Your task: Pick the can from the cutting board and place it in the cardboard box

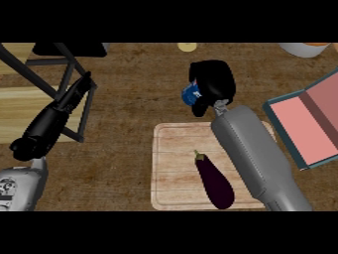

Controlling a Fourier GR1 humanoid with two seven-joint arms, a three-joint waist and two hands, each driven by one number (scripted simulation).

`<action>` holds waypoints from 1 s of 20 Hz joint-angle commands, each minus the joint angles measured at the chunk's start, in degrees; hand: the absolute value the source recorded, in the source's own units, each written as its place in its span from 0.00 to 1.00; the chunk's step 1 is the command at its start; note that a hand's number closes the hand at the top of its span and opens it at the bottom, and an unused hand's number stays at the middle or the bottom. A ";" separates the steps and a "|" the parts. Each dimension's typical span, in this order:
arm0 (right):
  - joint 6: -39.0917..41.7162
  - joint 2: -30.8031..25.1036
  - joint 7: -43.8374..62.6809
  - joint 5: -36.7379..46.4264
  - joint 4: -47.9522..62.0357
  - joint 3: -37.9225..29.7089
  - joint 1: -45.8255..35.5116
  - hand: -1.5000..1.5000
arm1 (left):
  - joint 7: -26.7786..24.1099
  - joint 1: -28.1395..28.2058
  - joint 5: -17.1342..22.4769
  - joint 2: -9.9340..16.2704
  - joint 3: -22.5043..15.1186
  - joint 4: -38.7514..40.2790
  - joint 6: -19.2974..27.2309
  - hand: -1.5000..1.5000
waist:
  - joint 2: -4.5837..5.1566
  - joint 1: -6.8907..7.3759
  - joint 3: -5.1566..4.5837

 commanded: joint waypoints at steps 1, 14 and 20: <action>-1.74 0.36 5.16 1.87 0.50 2.14 -5.91 1.00 | -0.57 1.26 -0.20 -0.76 0.24 0.01 0.42 0.50 | -0.33 -1.09 -0.01; -6.94 -8.18 22.14 2.52 -12.19 -13.99 -8.39 1.00 | -1.24 2.10 -0.63 -0.21 1.44 0.20 0.35 0.50 | -0.47 -2.35 0.01; -4.79 -14.43 22.05 -0.87 -13.08 -20.44 -9.13 1.00 | -0.20 1.15 0.74 1.78 3.40 -0.12 -1.85 0.50 | -0.43 -2.02 0.00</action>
